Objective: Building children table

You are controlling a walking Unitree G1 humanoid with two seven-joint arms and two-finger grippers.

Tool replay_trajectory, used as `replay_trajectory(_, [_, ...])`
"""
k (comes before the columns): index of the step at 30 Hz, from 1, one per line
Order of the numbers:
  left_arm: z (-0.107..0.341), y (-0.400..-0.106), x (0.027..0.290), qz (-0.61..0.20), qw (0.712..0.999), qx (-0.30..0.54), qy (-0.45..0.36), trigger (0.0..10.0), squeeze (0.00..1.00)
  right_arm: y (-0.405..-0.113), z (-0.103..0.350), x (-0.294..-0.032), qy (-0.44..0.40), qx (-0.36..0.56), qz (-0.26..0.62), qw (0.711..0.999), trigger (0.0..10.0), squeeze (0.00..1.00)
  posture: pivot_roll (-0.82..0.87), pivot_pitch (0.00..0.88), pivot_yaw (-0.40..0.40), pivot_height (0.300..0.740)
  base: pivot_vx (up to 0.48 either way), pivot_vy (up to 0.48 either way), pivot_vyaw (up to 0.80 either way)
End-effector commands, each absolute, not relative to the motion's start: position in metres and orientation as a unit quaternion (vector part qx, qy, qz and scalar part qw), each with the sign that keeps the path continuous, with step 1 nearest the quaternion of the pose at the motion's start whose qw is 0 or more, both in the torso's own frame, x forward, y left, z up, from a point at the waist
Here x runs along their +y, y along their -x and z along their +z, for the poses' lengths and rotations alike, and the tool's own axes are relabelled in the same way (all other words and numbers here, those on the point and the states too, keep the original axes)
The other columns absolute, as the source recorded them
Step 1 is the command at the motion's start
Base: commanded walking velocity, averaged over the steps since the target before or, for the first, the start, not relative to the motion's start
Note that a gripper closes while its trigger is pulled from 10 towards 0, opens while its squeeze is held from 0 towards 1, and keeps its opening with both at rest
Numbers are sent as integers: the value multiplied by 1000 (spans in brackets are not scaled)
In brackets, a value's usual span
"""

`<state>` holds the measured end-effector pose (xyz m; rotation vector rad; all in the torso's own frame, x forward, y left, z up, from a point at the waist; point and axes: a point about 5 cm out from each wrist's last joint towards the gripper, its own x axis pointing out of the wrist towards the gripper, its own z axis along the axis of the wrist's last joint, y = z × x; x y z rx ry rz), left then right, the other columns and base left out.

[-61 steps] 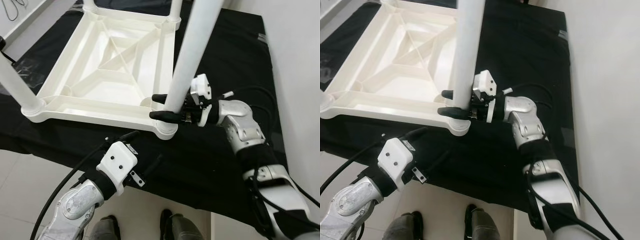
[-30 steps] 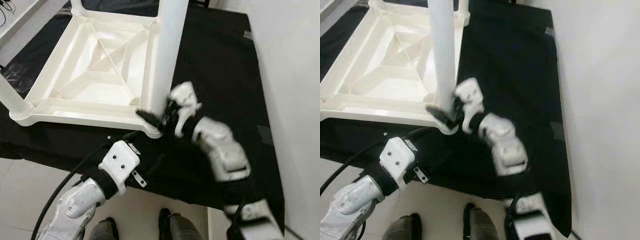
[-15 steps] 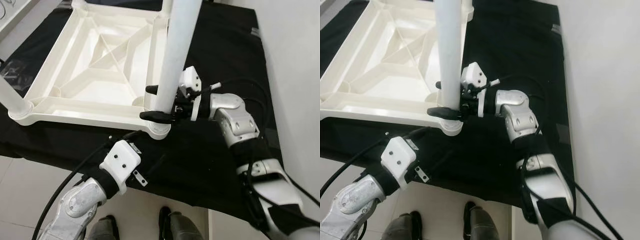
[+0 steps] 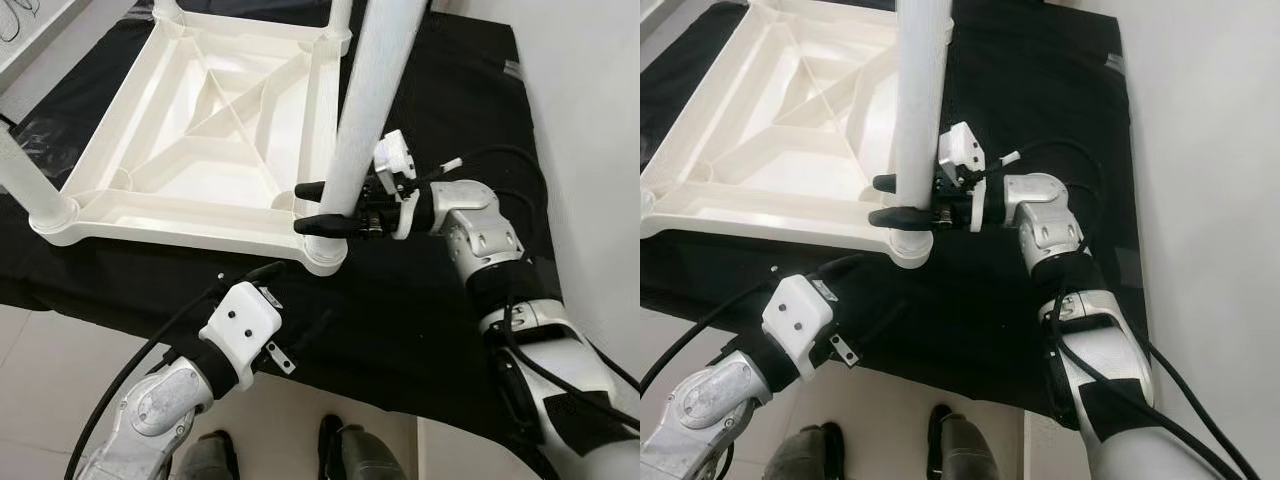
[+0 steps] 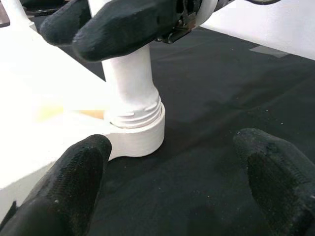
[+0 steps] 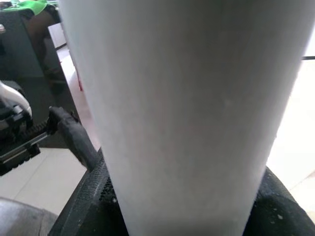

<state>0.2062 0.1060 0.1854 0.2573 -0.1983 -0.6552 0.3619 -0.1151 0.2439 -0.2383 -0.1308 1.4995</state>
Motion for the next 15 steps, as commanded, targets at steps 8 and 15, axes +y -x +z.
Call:
replay_trajectory(8, [184,-202,105,-326,933,-92,-120,10000,0,-350,194,-132,99,-25,553,827,0,0,95,274,-124,740,0,0,0])
replay_trajectory(15, [183,-202,105,-333,931,-89,-117,10000,0,-307,138,-97,73,48,269,959,0,0,77,262,-101,740,0,0,0])
